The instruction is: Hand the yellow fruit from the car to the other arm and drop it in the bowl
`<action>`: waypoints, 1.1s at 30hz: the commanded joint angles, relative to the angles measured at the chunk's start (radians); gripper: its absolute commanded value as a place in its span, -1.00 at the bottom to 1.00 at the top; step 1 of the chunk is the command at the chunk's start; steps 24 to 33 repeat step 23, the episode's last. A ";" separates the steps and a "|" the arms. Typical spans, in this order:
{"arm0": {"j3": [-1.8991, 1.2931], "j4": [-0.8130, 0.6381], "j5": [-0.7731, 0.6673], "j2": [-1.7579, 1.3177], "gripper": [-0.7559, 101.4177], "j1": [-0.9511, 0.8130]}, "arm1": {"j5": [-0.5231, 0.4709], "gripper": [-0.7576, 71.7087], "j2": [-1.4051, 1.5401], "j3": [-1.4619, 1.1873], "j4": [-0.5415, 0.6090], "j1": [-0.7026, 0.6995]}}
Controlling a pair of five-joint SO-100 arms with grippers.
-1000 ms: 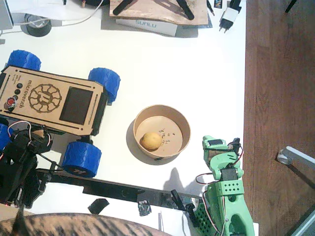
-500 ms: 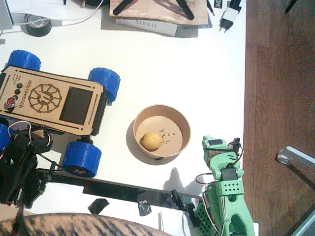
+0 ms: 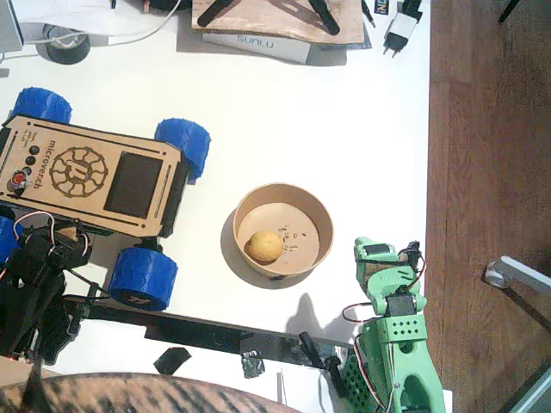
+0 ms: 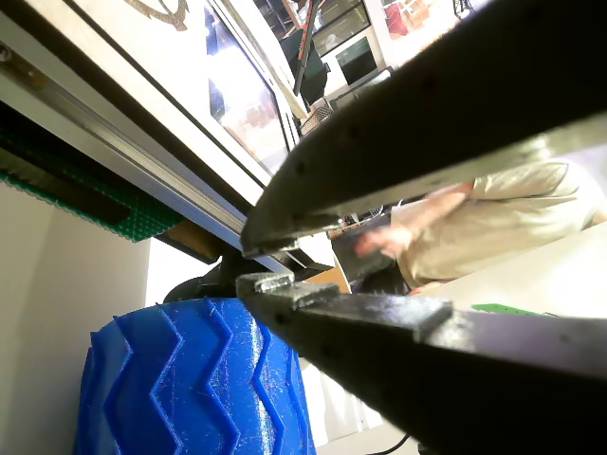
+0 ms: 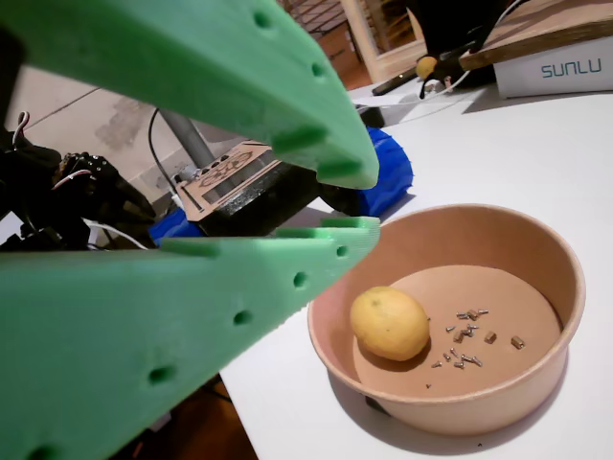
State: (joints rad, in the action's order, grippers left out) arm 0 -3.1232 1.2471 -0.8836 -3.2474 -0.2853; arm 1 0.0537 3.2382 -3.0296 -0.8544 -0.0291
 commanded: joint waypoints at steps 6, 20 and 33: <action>-0.031 0.040 0.002 -0.006 -0.98 0.003 | 0.002 -0.98 0.011 0.003 -0.006 -0.015; -0.031 0.040 0.002 -0.006 -0.98 0.003 | -0.012 -0.98 0.011 0.003 -0.012 -0.029; -0.031 0.040 0.002 -0.006 -0.98 0.003 | -0.014 -0.98 0.011 0.003 -0.012 -0.031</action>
